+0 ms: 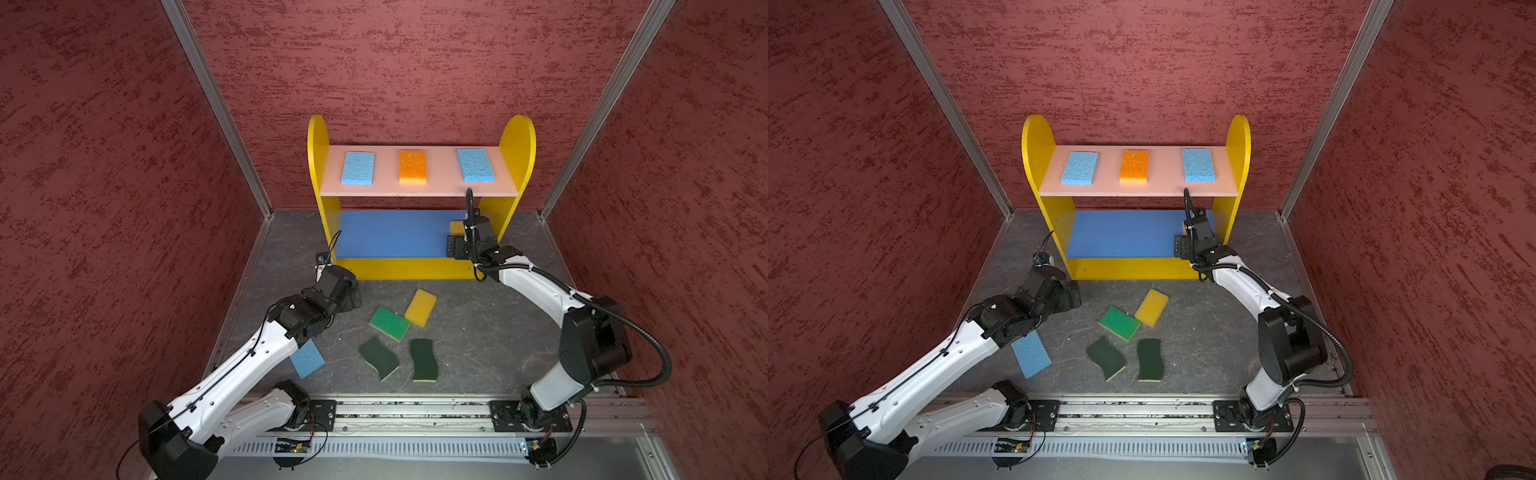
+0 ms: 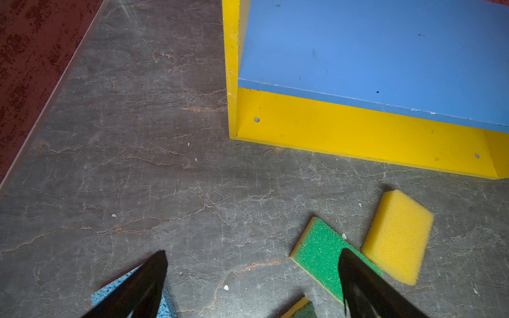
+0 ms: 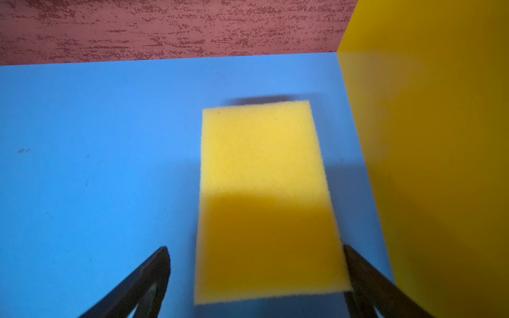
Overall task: Arrange cleaning sponges on a shelf
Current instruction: Move the cleaning sponge to the shelf.
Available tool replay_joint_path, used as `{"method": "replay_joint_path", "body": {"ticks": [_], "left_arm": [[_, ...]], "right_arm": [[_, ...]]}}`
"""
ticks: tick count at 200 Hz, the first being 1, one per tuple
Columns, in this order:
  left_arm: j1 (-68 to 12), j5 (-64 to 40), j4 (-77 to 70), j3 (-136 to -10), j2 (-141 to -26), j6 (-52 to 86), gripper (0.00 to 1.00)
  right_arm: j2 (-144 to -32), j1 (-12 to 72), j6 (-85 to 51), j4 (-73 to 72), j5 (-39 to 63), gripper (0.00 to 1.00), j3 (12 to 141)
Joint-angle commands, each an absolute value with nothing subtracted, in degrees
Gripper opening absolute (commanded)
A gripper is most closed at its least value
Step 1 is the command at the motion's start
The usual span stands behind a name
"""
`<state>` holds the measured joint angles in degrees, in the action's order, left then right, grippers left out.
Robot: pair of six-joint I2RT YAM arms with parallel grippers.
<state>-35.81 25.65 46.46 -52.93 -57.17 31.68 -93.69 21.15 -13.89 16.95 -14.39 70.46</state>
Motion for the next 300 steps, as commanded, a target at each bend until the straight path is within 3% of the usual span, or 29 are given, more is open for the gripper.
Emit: {"method": "replay_joint_path", "body": {"ticks": [1, 168, 300], "left_arm": [[-36.0, 26.4, 46.1, -53.2, -57.0, 31.7, 0.97], [-36.4, 26.1, 46.3, -52.1, -56.8, 32.3, 0.97], [-40.1, 27.3, 48.9, -50.1, -57.7, 32.3, 0.97]], "right_arm": [[-94.8, 20.4, -14.0, 16.3, -13.3, 0.96, 72.1], [-87.9, 20.4, -13.8, 19.3, -15.7, 0.96, 70.6], [-75.4, 21.2, -23.5, 21.6, -5.5, 0.96, 61.1]]}}
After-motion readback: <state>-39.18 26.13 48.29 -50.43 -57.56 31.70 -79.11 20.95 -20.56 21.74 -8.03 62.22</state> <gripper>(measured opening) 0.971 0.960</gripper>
